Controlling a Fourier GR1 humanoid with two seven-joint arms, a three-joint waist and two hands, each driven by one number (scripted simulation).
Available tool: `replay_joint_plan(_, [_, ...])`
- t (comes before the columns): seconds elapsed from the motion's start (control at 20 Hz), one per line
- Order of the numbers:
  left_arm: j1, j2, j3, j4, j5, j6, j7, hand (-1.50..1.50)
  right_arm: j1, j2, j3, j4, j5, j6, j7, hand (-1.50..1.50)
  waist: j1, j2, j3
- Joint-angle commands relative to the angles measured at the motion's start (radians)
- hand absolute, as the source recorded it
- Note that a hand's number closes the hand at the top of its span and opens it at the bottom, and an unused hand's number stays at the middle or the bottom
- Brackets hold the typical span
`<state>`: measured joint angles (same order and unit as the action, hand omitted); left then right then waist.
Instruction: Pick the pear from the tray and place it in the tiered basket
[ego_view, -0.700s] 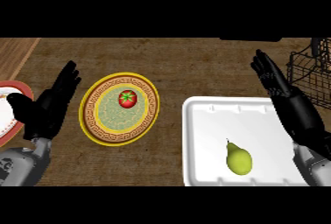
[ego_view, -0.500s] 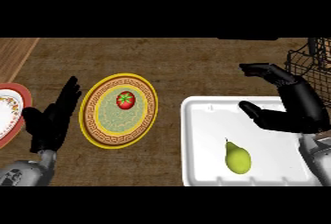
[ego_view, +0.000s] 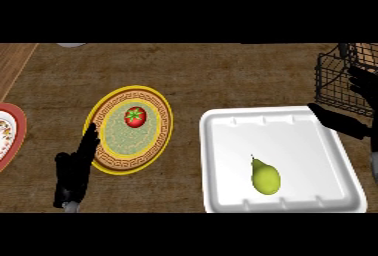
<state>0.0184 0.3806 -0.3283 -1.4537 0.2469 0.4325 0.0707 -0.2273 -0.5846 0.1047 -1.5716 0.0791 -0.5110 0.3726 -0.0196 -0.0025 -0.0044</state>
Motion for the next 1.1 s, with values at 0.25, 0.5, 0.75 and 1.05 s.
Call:
replay_joint_plan(0.25, [-0.001, -0.066, -0.007, 0.061, -0.033, 0.009, -0.063, 0.0, 0.031, -0.138, 0.13, -0.299, 0.084, 0.182, 0.511, -1.5, 0.009, -0.001, -0.001])
replay_joint_plan(0.5, [0.025, -0.055, -0.008, 0.071, -0.026, -0.019, -0.071, 0.0, -0.01, -0.225, 0.267, -0.394, 0.045, 0.404, 0.76, -1.5, 0.025, 0.0, -0.003])
replay_joint_plan(0.75, [0.005, -0.065, -0.013, 0.092, -0.039, -0.031, -0.095, 0.0, -0.153, -0.285, 0.365, -0.379, 0.03, 0.585, 0.947, -1.5, 0.052, 0.007, -0.004])
replay_joint_plan(1.05, [0.001, -0.053, -0.017, 0.046, -0.052, -0.026, -0.055, 0.0, -0.301, -0.192, 0.511, -0.325, 0.123, 0.612, 1.111, -1.5, 0.065, 0.003, -0.001])
